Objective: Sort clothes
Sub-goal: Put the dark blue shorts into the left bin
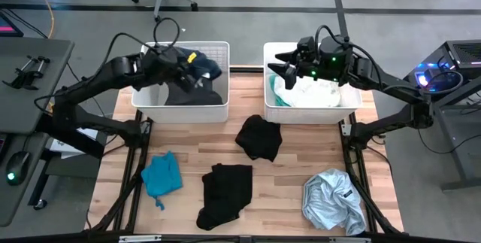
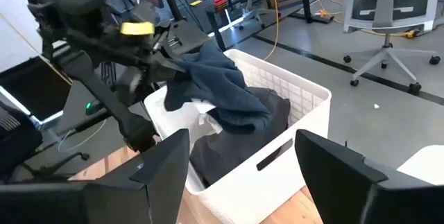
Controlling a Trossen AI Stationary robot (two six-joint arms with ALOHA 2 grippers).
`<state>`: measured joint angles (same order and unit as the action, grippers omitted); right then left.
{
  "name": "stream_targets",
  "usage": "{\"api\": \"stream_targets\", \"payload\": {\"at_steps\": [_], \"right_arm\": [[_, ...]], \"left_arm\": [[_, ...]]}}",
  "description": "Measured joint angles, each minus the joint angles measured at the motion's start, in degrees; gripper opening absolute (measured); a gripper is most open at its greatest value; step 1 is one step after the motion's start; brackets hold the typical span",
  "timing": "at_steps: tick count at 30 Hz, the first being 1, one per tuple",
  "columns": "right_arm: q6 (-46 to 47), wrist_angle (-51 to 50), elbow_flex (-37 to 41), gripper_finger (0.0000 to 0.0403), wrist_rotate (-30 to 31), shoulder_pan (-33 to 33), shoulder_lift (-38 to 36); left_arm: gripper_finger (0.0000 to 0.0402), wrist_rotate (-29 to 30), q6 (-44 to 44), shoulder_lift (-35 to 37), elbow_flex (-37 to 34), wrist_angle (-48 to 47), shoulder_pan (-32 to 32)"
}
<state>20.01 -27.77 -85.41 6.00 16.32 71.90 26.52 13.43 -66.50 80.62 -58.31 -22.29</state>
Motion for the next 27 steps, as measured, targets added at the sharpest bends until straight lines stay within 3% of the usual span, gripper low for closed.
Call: {"api": "stream_targets", "payload": {"at_steps": [7,13,19,27], "right_arm": [[2.15,0.00,0.00,0.0249,0.04,-0.34,0.02],[2.28,0.00,0.00,0.0249,0.07,-2.14,0.02],[2.52,0.00,0.00,0.0249,0.07,-4.27,0.02],[3.44,-0.26,0.00,0.0249,0.09,-5.13,0.02]], "left_arm": [[0.0005,-1.44,-1.31,-1.88,-5.22,-0.44,-9.82],[0.0005,-10.67,-3.10,-5.62,-14.21,9.07,-15.64],[0.0005,-18.43,-1.85,-11.90,-20.25,12.24,-17.58],[0.0020,-18.11,-0.17,-18.61,-22.11,12.59,-17.72]]}}
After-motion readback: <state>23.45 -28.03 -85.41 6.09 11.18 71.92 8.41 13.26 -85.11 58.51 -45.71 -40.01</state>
